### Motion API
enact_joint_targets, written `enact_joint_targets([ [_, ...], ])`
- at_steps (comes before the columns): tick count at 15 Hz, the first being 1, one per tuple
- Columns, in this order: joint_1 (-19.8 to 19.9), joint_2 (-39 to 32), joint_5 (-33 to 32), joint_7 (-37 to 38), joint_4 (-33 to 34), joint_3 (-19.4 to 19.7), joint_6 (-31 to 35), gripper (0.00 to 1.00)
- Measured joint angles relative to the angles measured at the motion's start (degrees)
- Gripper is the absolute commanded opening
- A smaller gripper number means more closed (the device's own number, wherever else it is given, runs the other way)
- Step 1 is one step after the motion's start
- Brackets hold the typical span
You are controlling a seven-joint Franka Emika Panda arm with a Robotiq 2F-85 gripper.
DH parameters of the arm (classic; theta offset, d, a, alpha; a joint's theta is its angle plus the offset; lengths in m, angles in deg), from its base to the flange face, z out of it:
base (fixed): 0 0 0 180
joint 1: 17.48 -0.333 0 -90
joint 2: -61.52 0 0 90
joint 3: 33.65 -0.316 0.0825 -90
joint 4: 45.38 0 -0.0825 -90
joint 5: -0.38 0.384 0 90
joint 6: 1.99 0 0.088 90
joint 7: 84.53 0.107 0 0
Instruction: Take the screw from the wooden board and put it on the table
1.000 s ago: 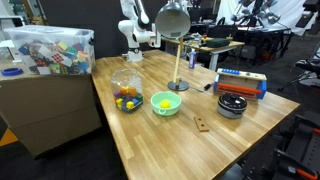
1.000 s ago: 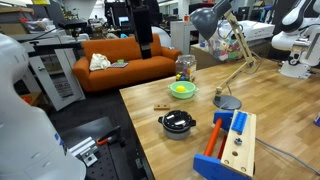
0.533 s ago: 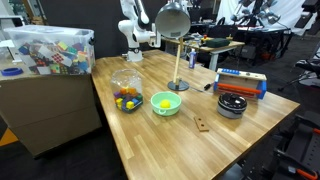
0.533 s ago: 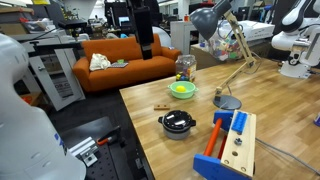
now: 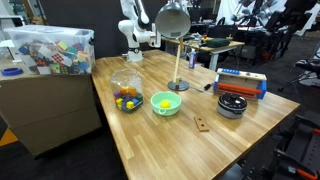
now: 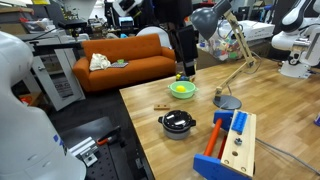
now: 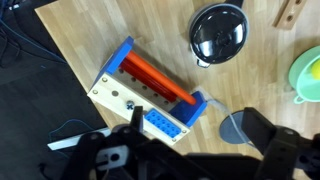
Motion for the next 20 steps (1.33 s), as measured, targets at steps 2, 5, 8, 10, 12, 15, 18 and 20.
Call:
enact_joint_targets([
  [2, 1.4, -4.0, -1.6, 2.7, 1.1, -1.4, 2.6, 1.0],
  [5, 2.0, -5.3, -1.7, 3.1, 2.1, -1.9, 2.7, 1.0],
  [8, 2.0, -5.2, -1.7, 3.2, 2.1, -1.9, 2.7, 1.0],
  [10, 2.0, -5.2, -1.7, 3.3, 2.1, -1.9, 2.7, 1.0],
  [12, 2.0, -5.8, -1.3, 4.6, 2.1, -1.8, 2.1, 1.0],
  [15, 2.9, -9.4, -0.5, 9.5, 3.3, -1.2, 1.7, 1.0],
  [18, 4.3, -15.4, 0.1, 16.0, 6.3, -1.1, 1.8, 1.0],
  [20, 4.6, -19.6, 0.1, 20.6, 8.6, -1.1, 1.9, 1.0],
])
